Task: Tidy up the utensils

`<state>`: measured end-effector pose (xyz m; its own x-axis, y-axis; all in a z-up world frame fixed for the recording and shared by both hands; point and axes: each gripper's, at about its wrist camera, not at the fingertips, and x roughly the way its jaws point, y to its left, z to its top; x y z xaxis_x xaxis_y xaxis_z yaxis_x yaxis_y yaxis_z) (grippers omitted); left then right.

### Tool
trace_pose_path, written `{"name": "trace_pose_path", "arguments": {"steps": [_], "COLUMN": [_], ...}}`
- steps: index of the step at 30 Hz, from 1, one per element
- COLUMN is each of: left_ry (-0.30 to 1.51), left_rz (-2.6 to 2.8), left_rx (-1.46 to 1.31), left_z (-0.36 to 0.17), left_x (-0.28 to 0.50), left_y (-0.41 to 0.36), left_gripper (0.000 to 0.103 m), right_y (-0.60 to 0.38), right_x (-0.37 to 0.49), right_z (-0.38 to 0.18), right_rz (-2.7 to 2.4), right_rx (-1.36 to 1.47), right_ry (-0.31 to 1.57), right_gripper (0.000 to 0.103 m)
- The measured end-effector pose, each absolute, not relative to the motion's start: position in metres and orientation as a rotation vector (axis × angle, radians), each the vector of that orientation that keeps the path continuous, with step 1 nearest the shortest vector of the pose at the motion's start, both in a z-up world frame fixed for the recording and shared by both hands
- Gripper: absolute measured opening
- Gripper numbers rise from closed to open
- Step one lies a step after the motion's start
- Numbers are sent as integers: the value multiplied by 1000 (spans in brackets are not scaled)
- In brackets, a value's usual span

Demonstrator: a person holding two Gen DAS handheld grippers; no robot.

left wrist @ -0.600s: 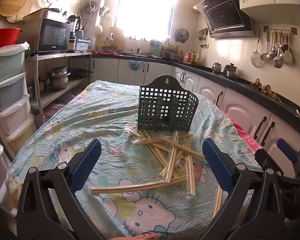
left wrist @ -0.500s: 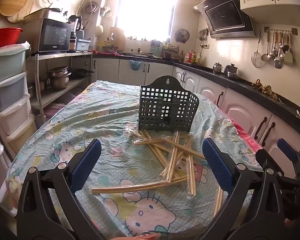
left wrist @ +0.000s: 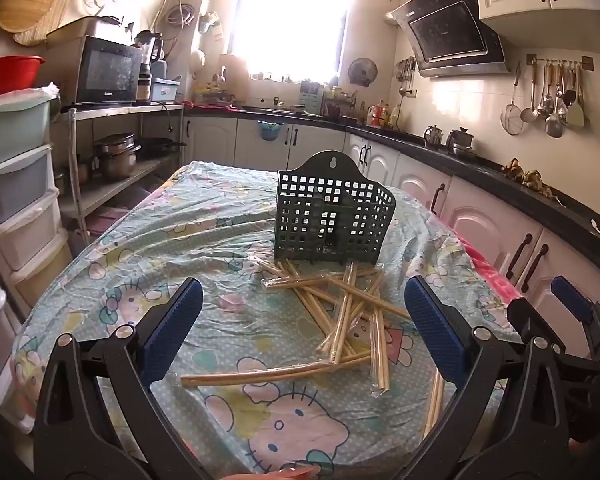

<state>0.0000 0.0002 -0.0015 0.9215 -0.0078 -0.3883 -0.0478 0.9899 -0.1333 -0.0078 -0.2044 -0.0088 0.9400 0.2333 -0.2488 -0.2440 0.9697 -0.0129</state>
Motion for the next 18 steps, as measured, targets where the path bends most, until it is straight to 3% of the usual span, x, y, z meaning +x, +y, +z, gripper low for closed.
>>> {"name": "trace_pose_path", "arguments": {"steps": [18], "left_ry": [399], "left_rz": [20], "left_rx": [-140], "left_z": [-2], "left_x": [0], "left_y": [-1], "left_gripper": [94], "right_y": [-204], "right_x": [-9], "right_z": [-8], "right_rz": [245], "right_rx": [-44], "right_ry": [246], "right_gripper": [97]}}
